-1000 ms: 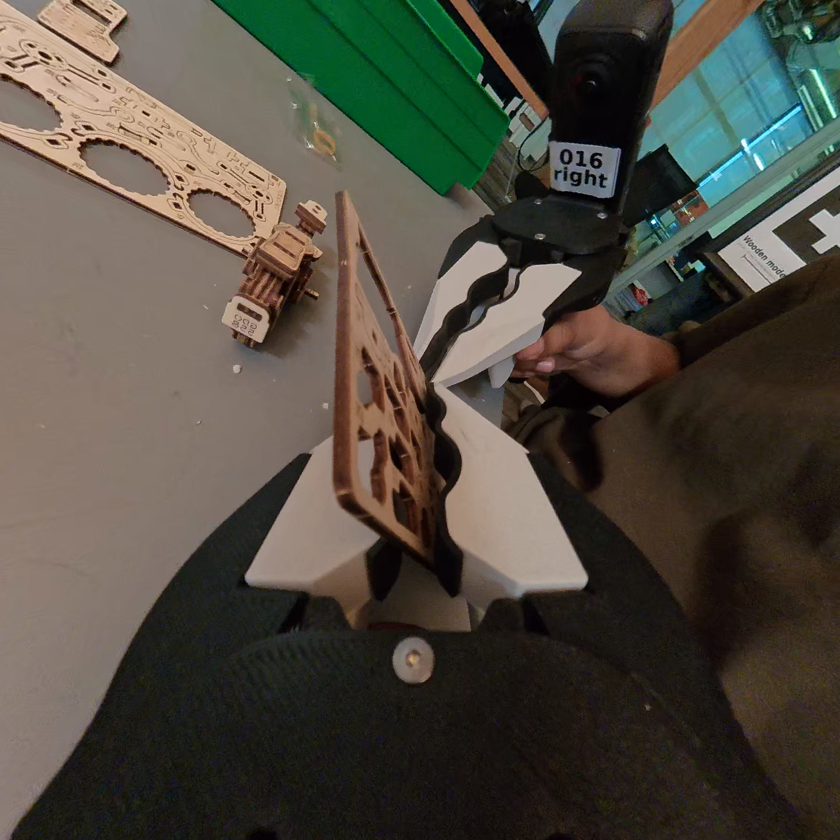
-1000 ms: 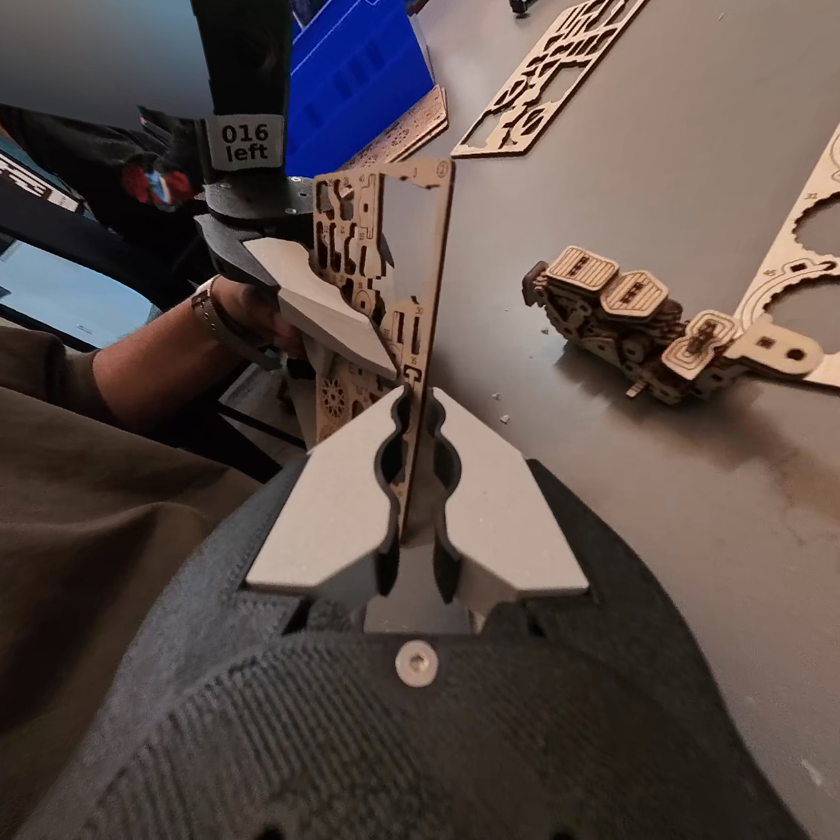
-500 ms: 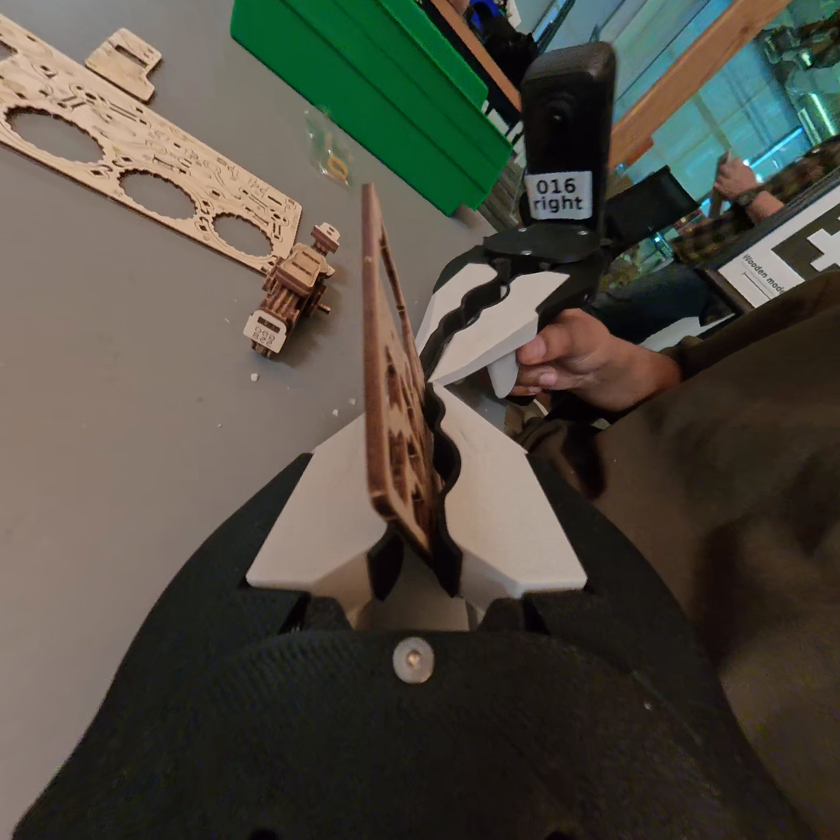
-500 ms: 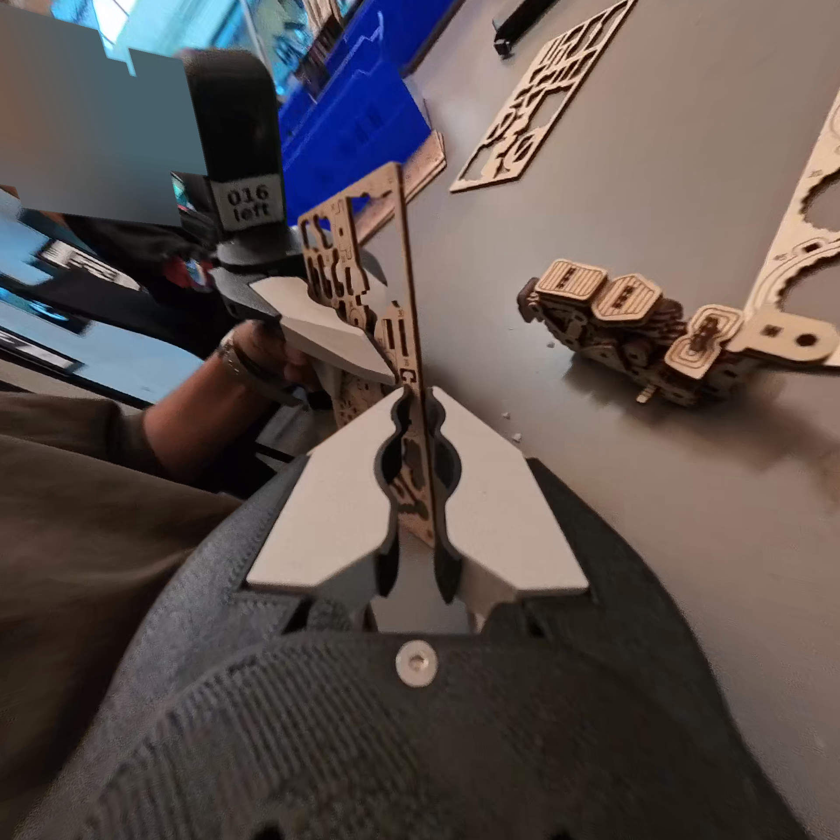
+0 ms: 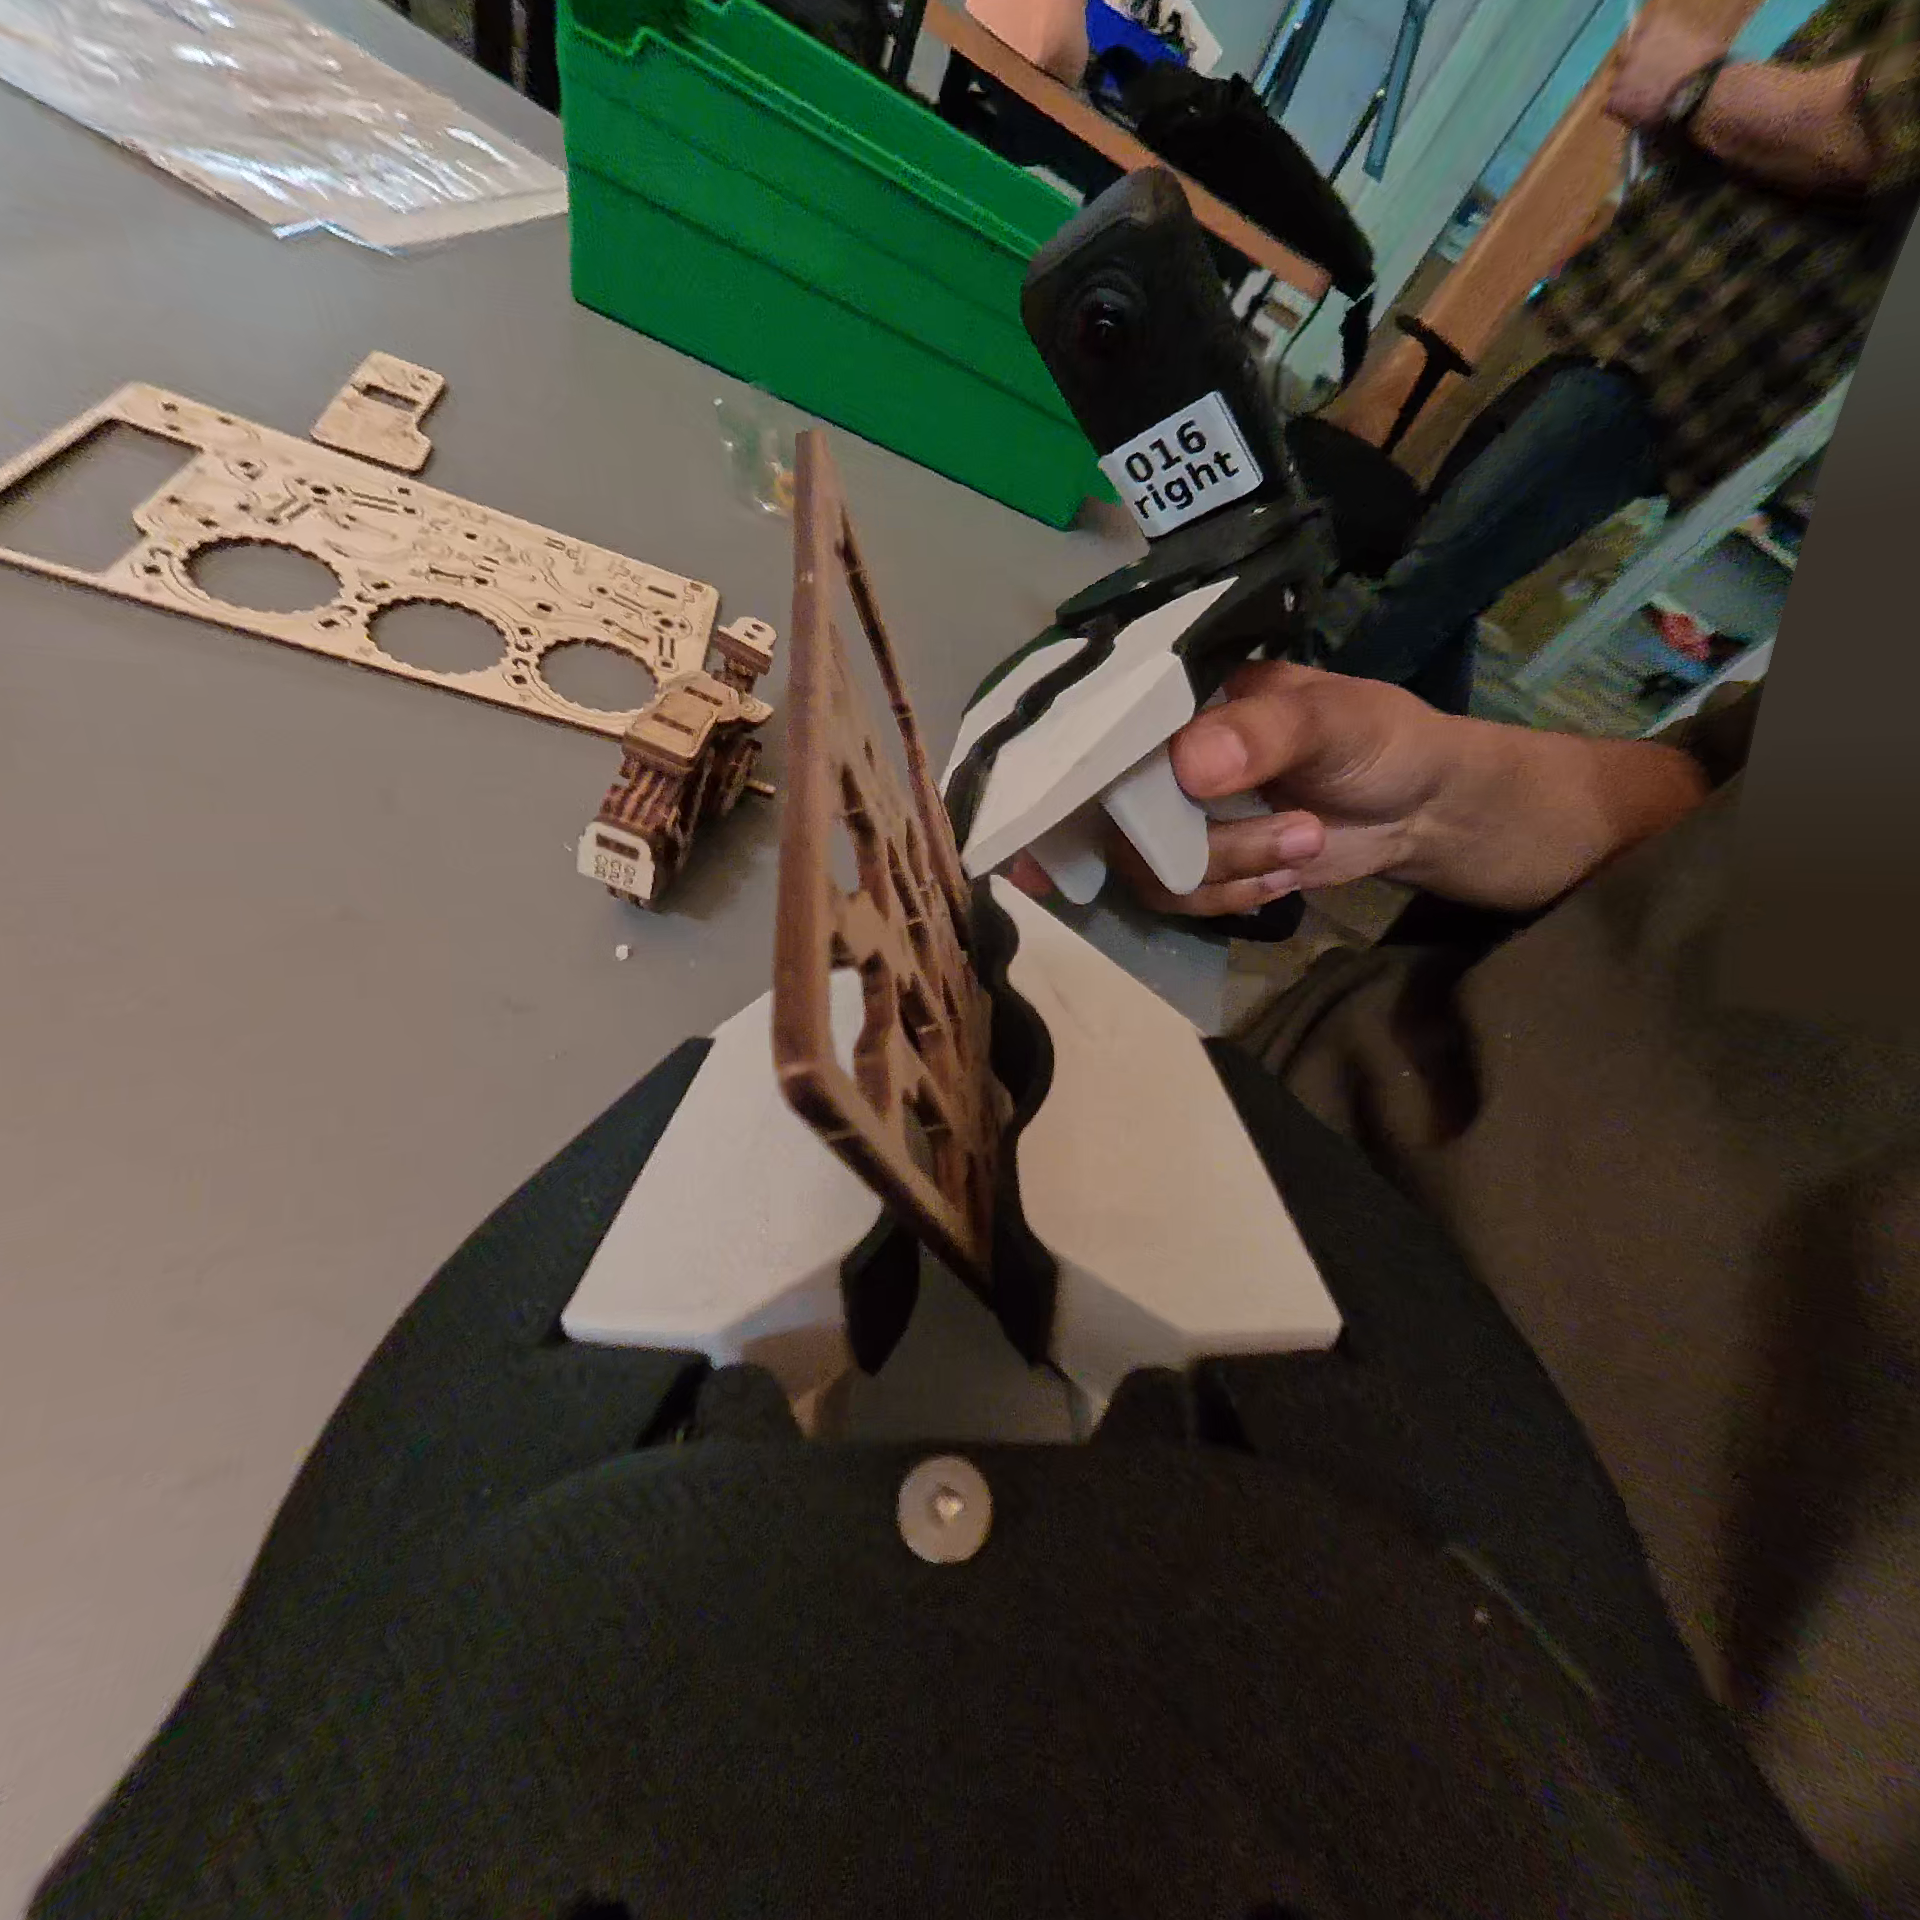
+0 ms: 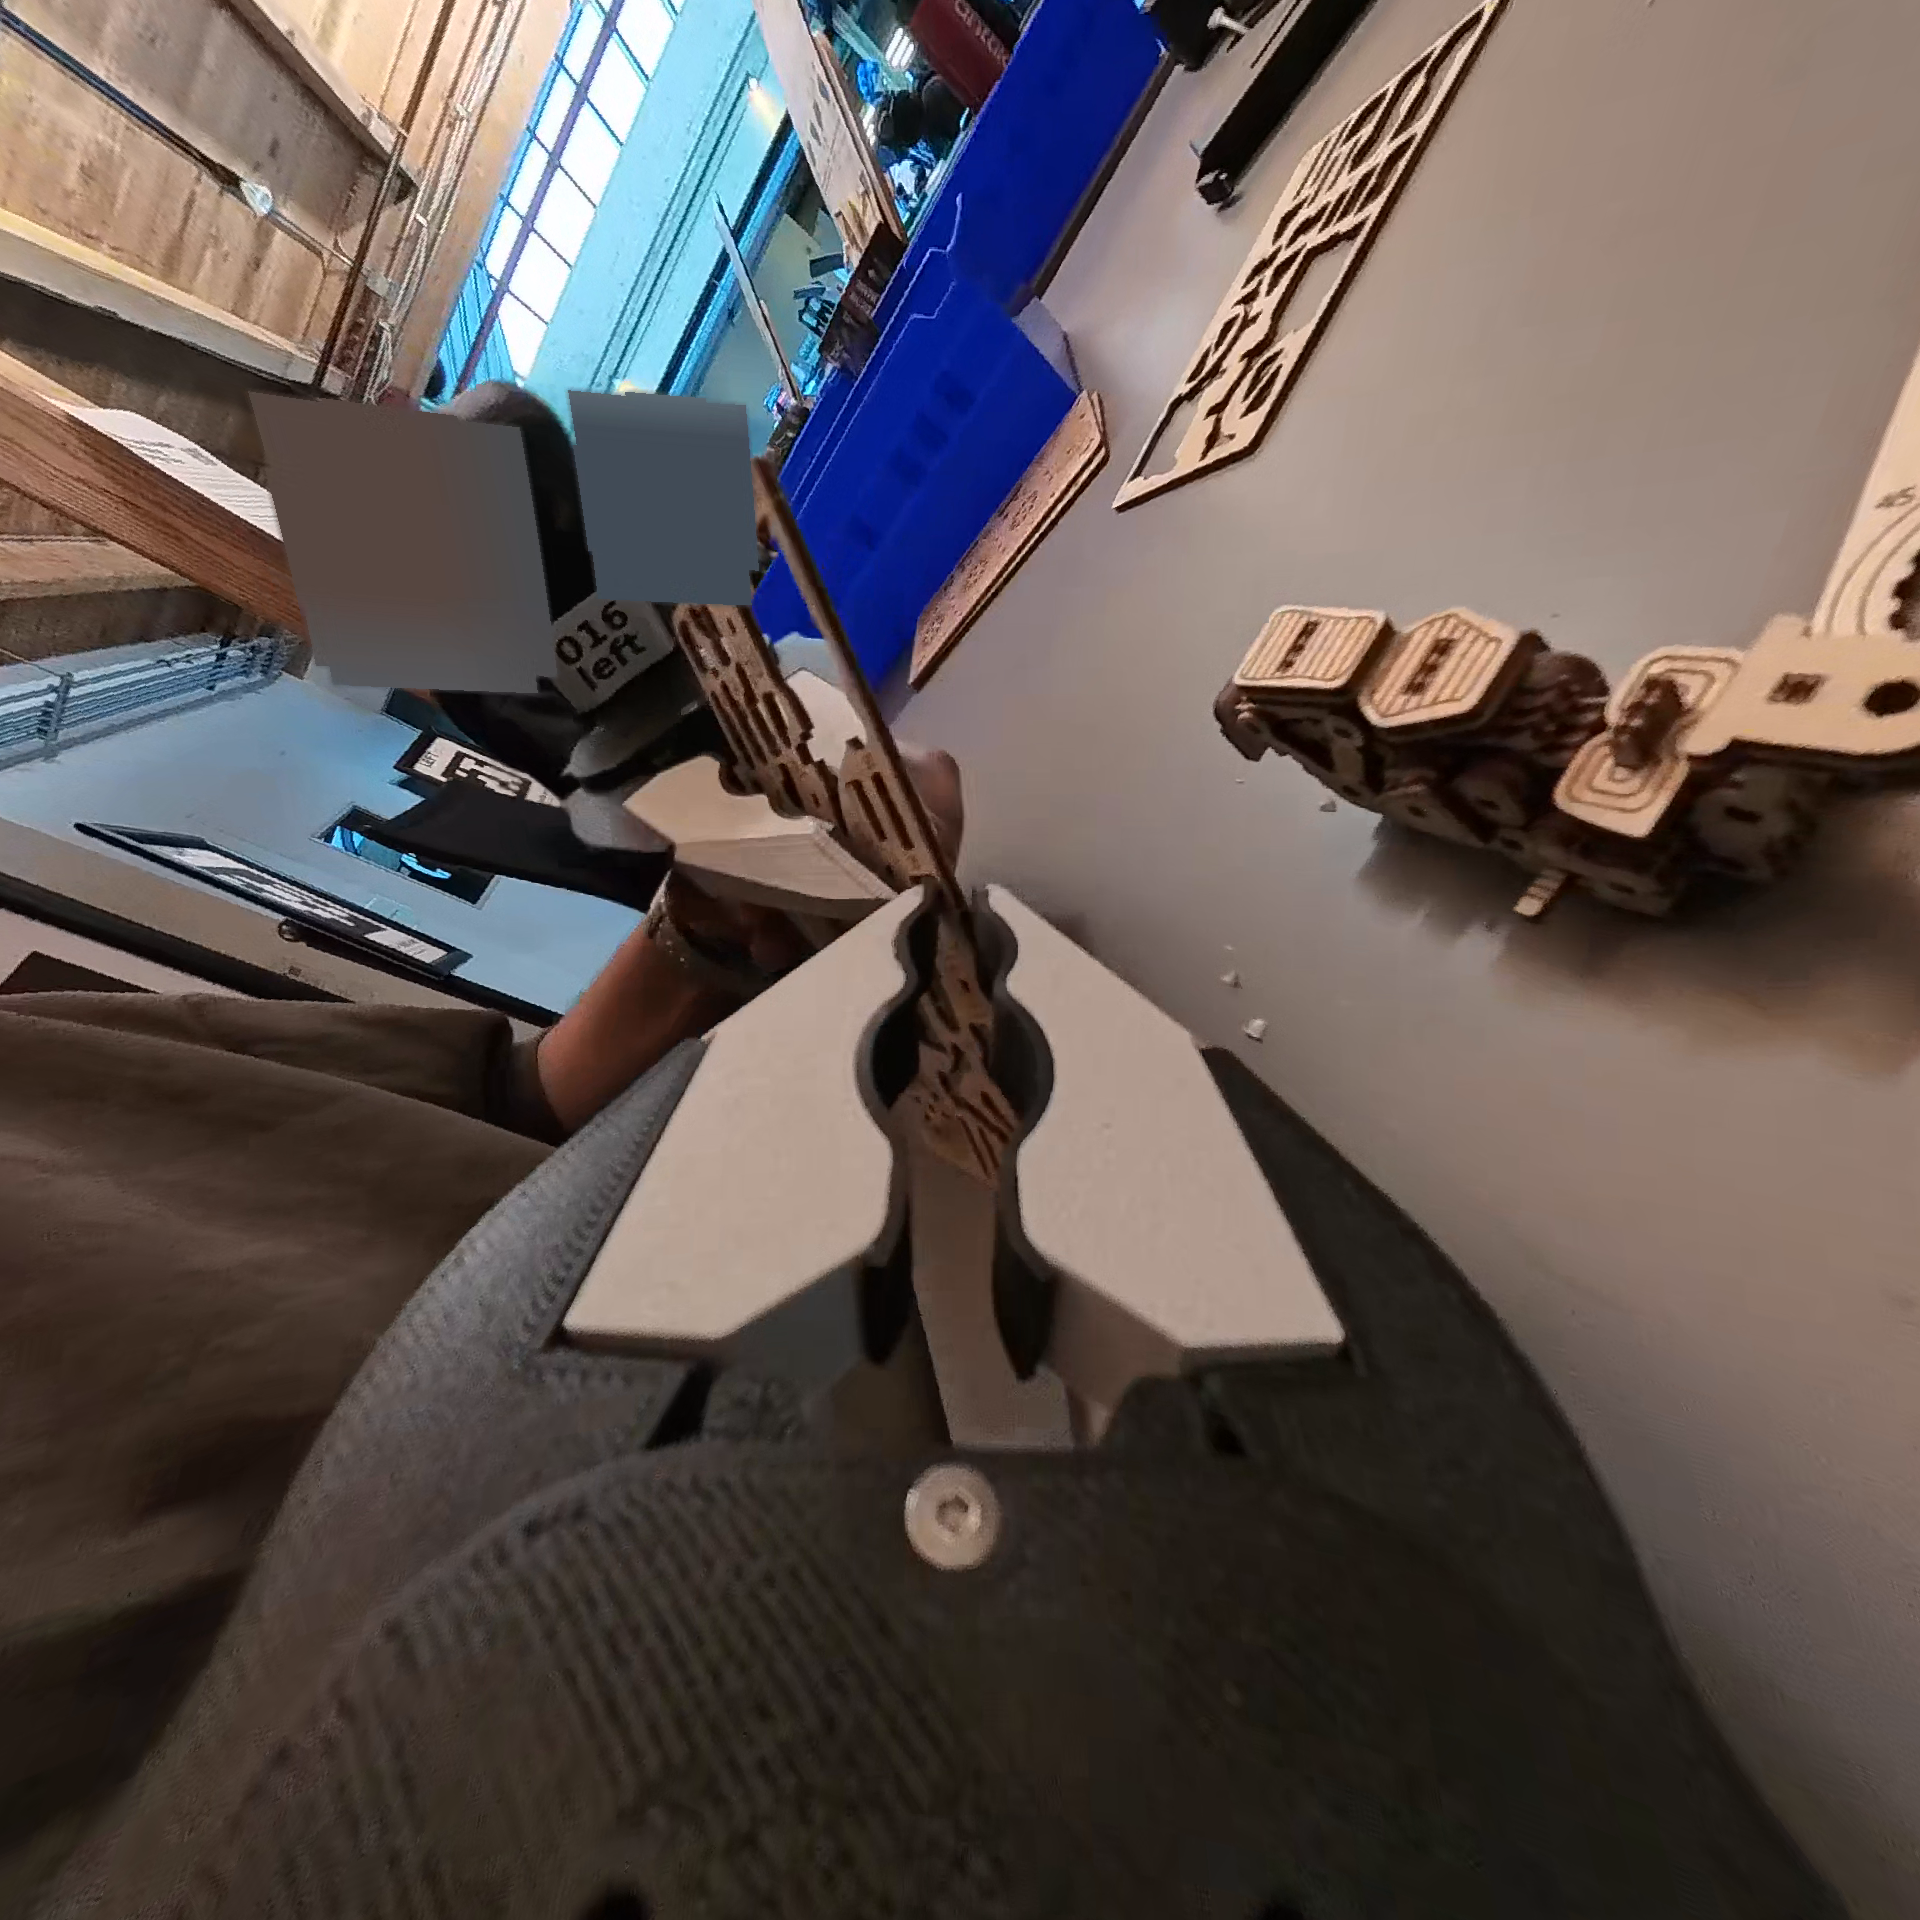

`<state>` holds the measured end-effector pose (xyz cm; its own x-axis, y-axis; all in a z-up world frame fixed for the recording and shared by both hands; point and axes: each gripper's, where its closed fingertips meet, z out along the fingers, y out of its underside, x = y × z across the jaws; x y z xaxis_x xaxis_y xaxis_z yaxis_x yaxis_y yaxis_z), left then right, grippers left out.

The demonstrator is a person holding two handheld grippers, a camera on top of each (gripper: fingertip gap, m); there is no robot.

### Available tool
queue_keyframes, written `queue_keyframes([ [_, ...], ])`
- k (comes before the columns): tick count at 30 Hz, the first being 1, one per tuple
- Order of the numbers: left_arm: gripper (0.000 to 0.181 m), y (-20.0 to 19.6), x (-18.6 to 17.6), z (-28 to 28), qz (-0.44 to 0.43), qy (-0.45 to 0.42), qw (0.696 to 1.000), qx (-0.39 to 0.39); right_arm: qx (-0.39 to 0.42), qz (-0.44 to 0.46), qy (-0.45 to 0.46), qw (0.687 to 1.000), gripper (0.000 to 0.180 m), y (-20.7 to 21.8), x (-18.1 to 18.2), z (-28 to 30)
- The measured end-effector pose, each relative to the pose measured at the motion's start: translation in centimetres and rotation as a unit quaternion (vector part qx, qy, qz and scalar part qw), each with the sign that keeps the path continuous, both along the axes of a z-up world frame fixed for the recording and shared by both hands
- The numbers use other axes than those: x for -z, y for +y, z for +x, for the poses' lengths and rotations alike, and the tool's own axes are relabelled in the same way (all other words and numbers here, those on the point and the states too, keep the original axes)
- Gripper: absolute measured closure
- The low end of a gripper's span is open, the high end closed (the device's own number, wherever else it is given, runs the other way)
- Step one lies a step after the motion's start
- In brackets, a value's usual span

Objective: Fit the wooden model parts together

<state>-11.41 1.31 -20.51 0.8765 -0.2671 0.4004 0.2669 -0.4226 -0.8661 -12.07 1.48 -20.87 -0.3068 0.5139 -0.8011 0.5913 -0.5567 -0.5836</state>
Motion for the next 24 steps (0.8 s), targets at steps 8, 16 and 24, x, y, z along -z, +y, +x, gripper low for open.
queue_keyframes([
  [8,0.178,-0.1,-0.1,-0.5,0.002,0.027,0.999,-0.019,0.015,0.017,-0.014,1.000,0.176,0.0,-0.2,-0.5],
  [16,0.179,-0.3,-0.1,-0.9,0.001,-0.007,1.000,-0.014,0.017,0.067,0.002,0.998,0.175,-0.1,-0.2,-0.8],
  [24,0.180,-0.3,-0.1,-1.1,-0.002,-0.049,0.999,-0.013,0.007,0.040,0.028,0.999,0.169,0.2,-0.6,-0.4],
])
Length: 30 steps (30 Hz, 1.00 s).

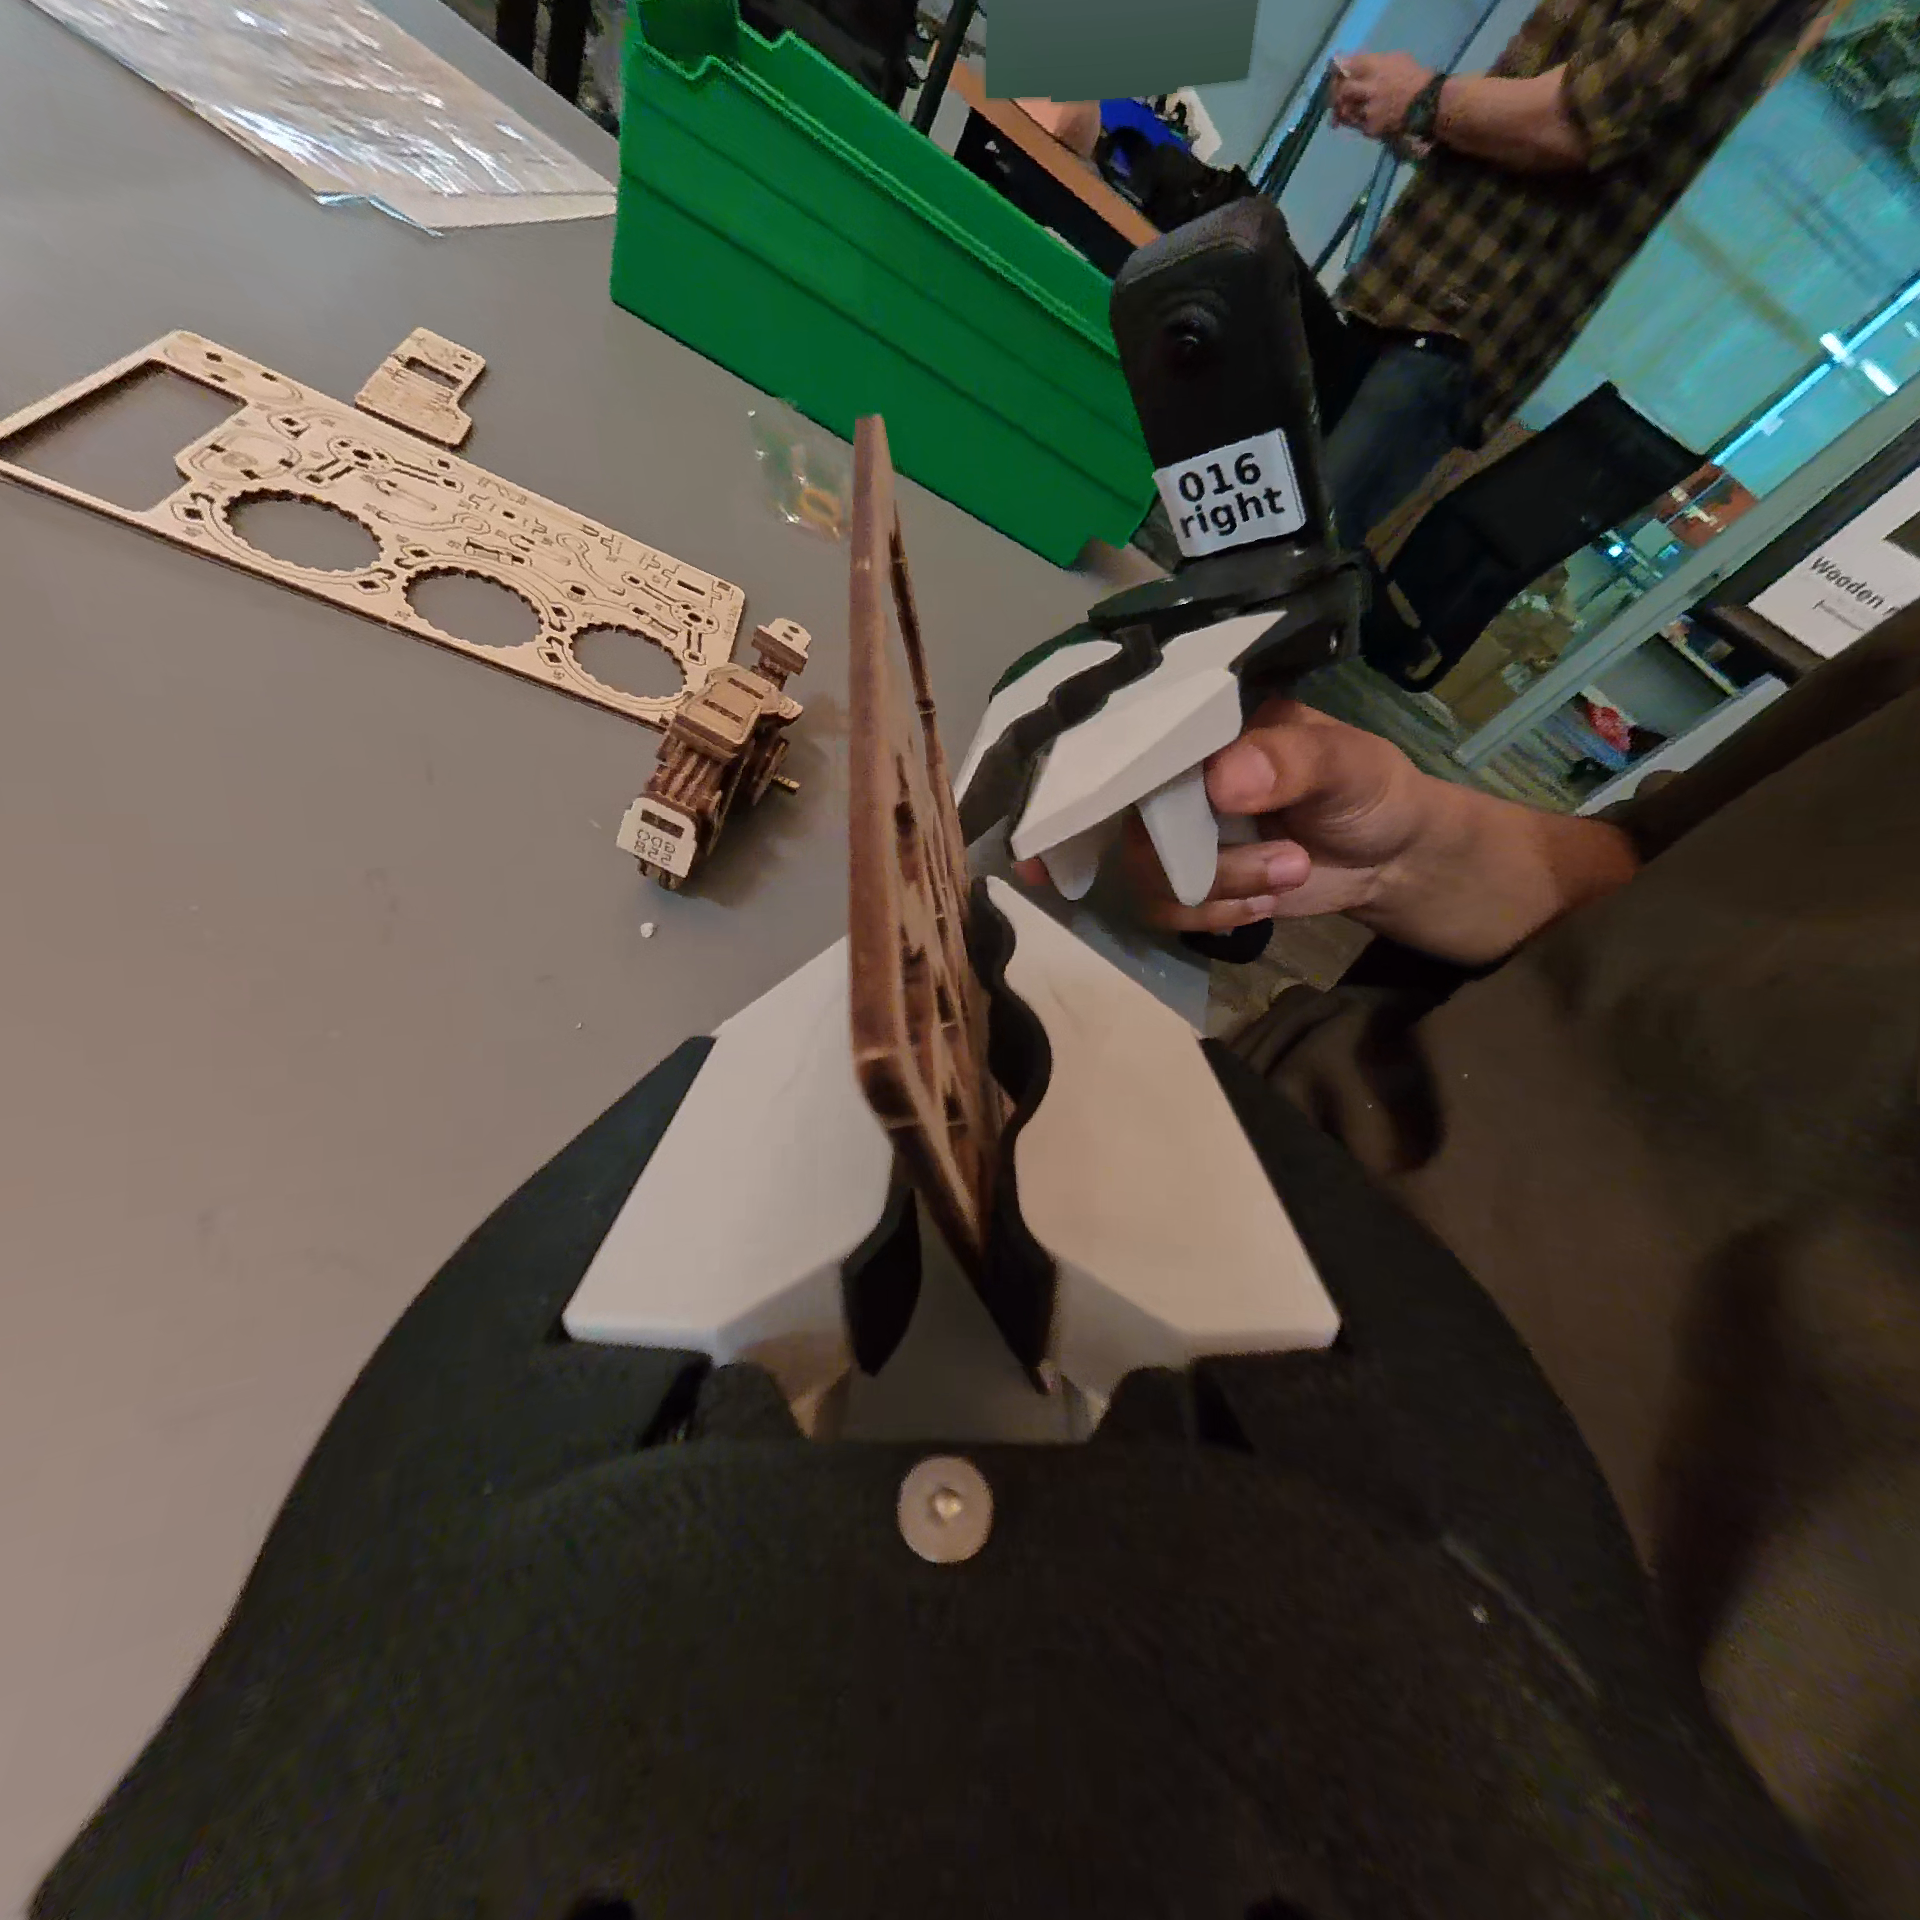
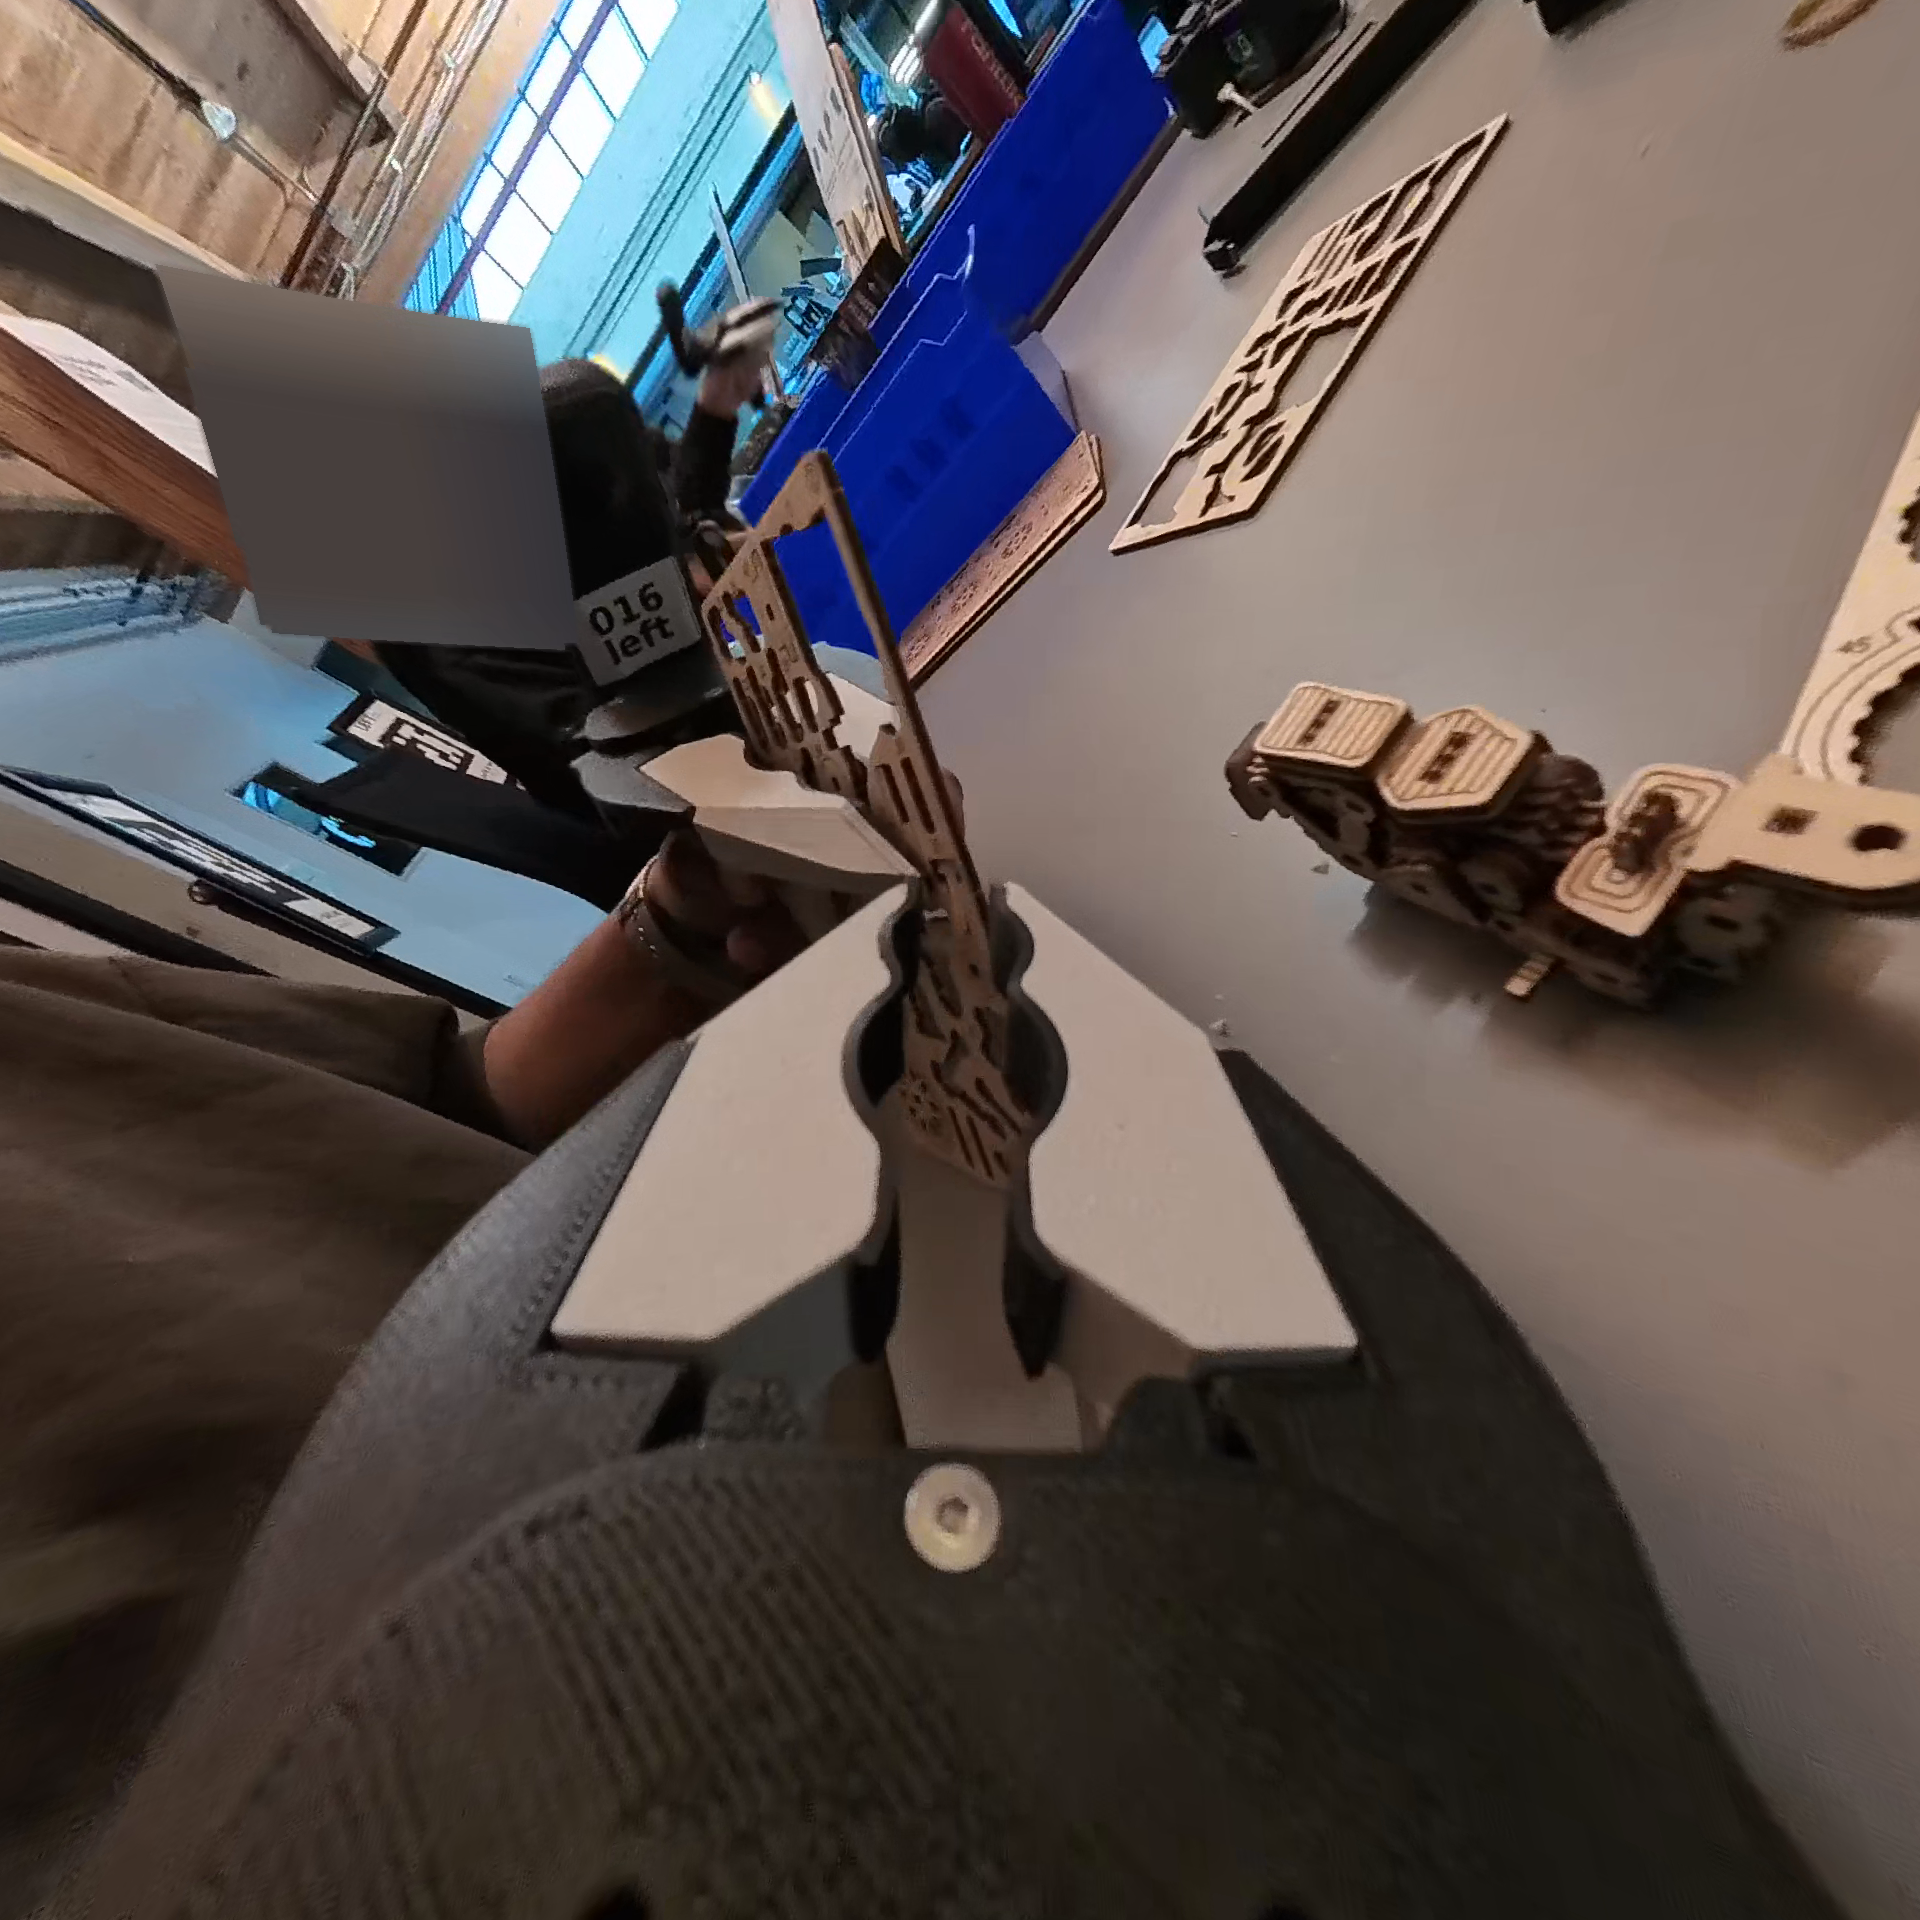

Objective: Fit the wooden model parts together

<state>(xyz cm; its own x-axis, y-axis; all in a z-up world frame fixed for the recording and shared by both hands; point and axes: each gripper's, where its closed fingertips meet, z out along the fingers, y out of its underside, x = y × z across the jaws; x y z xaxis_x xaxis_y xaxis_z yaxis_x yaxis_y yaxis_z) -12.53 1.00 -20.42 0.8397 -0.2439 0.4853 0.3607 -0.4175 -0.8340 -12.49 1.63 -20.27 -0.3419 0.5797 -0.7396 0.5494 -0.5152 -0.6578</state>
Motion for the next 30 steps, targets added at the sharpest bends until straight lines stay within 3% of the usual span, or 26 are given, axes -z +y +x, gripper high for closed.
queue_keyframes([
  [9,0.179,0.1,0.1,0.4,0.002,0.012,1.000,0.006,-0.004,-0.001,-0.008,1.000,0.174,-0.4,0.5,-0.2],
  [17,0.178,0.5,-0.1,0.4,0.010,0.072,0.997,-0.023,0.025,-0.112,-0.033,0.993,0.175,0.0,0.3,-0.4],
  [21,0.178,0.8,-0.4,0.2,0.015,0.102,0.994,-0.046,0.068,-0.086,-0.028,0.994,0.175,0.5,0.1,-0.7],
  [26,0.179,0.6,-0.5,-0.1,0.013,0.069,0.997,-0.038,0.075,-0.054,-0.028,0.995,0.173,0.3,0.0,-0.8],
  [30,0.180,0.3,-0.3,-1.1,0.009,0.028,0.999,-0.046,0.059,-0.077,-0.003,0.995,0.161,0.6,-0.8,-0.3],
])
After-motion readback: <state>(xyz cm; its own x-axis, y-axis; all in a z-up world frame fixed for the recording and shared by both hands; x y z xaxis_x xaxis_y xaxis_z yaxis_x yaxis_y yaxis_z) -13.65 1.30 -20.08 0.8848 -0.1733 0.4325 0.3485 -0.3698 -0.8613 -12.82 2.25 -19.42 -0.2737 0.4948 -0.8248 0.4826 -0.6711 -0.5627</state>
